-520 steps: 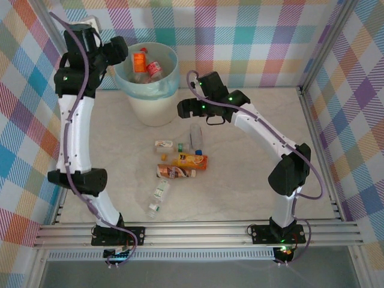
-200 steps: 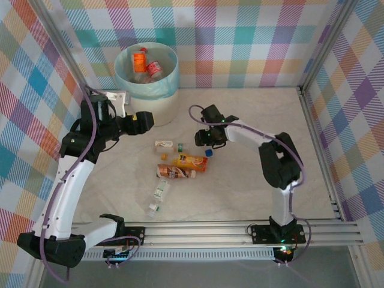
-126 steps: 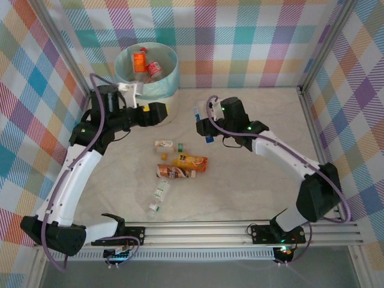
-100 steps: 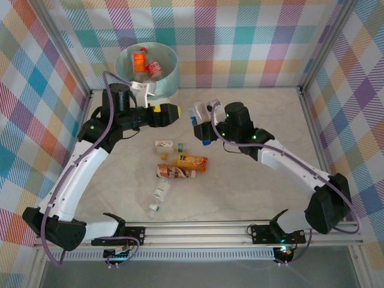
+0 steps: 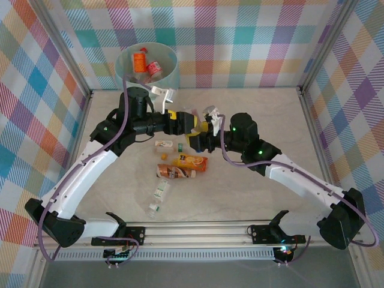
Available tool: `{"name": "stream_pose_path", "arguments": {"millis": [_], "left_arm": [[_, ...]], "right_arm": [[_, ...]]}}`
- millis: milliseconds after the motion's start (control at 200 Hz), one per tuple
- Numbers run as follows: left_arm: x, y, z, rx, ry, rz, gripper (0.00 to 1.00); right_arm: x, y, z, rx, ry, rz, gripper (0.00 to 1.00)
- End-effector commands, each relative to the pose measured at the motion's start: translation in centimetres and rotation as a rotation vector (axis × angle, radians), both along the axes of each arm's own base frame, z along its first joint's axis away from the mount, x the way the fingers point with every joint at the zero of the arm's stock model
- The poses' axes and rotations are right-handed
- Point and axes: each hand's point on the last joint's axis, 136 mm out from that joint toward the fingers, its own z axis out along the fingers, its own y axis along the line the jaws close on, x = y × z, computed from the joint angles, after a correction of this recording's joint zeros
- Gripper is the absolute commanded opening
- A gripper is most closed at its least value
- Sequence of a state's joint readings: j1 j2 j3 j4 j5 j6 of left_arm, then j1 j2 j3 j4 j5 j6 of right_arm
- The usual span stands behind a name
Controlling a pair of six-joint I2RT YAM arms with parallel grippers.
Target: Put the plastic bottles in the bin
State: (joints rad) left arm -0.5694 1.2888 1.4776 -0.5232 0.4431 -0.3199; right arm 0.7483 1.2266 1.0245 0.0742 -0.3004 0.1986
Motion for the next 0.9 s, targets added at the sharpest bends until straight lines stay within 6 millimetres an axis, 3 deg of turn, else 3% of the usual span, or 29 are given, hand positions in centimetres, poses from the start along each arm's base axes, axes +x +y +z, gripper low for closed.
{"name": "stream_pose_path", "arguments": {"millis": [0, 215, 315, 470, 540, 725, 800, 900], "left_arm": [[0.1, 0.7, 0.7, -0.003, -0.031, 0.05, 0.81], [-0.2, 1.5, 2.8, -0.042, -0.077, 0.082, 0.55], [-0.3, 1.7, 4.1, -0.058, -0.098, 0.093, 0.51], [1.0, 3.7, 6.5, -0.028, -0.17, 0.22, 0.5], [2.4, 5.6, 7.8, 0.023, -0.226, 0.339, 0.5], [7.9, 10.7, 11.8, 0.209, -0.4, 0.649, 0.5], [10.3, 11.9, 13.5, 0.259, -0.469, 0.746, 0.5], [13.7, 12.2, 15.3, 0.257, -0.527, 0.779, 0.5]], "right_arm": [[-1.3, 0.3, 1.8, 0.049, -0.071, 0.052, 0.48], [-0.7, 0.0, 2.0, 0.045, -0.064, 0.007, 0.52], [-0.2, 0.0, 2.6, 0.047, -0.046, -0.021, 0.55], [0.1, -0.2, 4.3, 0.072, -0.052, -0.047, 0.85], [0.6, -0.8, 5.0, 0.075, -0.082, -0.092, 0.92], [2.9, -3.0, 6.0, 0.034, -0.176, -0.267, 0.96], [3.3, -3.4, 6.4, 0.02, -0.206, -0.294, 0.95], [3.4, -3.5, 7.1, 0.009, -0.223, -0.299, 0.96]]}}
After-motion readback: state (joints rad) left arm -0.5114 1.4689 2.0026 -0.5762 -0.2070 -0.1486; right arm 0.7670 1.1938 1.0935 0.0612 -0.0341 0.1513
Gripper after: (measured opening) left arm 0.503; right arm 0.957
